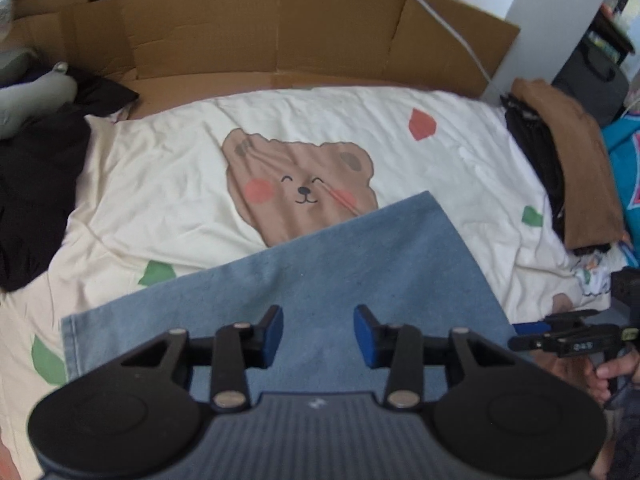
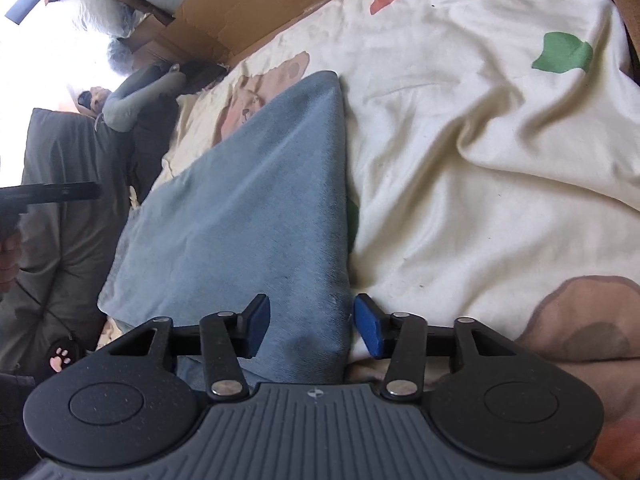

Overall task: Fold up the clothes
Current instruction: 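Grasp the jeans edge with the right gripper while the left gripper closes on the jeans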

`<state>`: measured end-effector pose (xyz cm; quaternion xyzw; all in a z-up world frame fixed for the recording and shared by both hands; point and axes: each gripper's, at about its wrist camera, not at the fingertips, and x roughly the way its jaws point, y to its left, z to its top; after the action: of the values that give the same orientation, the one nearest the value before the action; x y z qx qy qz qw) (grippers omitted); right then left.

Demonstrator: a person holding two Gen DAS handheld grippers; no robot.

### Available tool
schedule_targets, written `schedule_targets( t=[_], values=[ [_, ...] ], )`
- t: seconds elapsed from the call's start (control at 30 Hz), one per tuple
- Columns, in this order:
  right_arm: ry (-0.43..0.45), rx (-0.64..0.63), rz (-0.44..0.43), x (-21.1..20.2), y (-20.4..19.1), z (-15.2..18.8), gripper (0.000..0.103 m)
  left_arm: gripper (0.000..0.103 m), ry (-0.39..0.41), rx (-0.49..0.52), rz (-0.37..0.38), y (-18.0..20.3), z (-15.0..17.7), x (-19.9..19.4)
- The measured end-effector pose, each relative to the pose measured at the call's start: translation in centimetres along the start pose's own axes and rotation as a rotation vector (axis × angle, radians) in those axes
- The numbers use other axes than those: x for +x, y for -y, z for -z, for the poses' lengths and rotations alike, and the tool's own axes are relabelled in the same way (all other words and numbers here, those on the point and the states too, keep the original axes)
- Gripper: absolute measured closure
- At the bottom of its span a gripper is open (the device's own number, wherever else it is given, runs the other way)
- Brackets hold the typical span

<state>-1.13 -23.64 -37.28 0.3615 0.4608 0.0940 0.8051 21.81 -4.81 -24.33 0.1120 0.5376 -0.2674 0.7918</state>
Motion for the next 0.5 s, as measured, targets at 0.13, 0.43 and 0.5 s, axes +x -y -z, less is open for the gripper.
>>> schedule_targets(
  t=[0.13, 0.43, 0.5],
  values=[
    [-0.02, 0.056, -0.03, -0.1, 0.8, 0.2, 0.057, 0.061, 0.002, -0.047, -0.01, -1.0, 1.6, -0.6],
    [-0.087, 0.201, -0.165, 0.2, 2.4, 1.5, 0.057, 0.061, -0.008, -0.099, 0.018, -2.2, 4.1, 1.2],
    [-0.077, 0.238, -0.18, 0.3, 2.9, 1.8, 0.057, 0.061, 0.0, -0.113, 0.023, -2.4, 4.2, 1.4]
  ],
)
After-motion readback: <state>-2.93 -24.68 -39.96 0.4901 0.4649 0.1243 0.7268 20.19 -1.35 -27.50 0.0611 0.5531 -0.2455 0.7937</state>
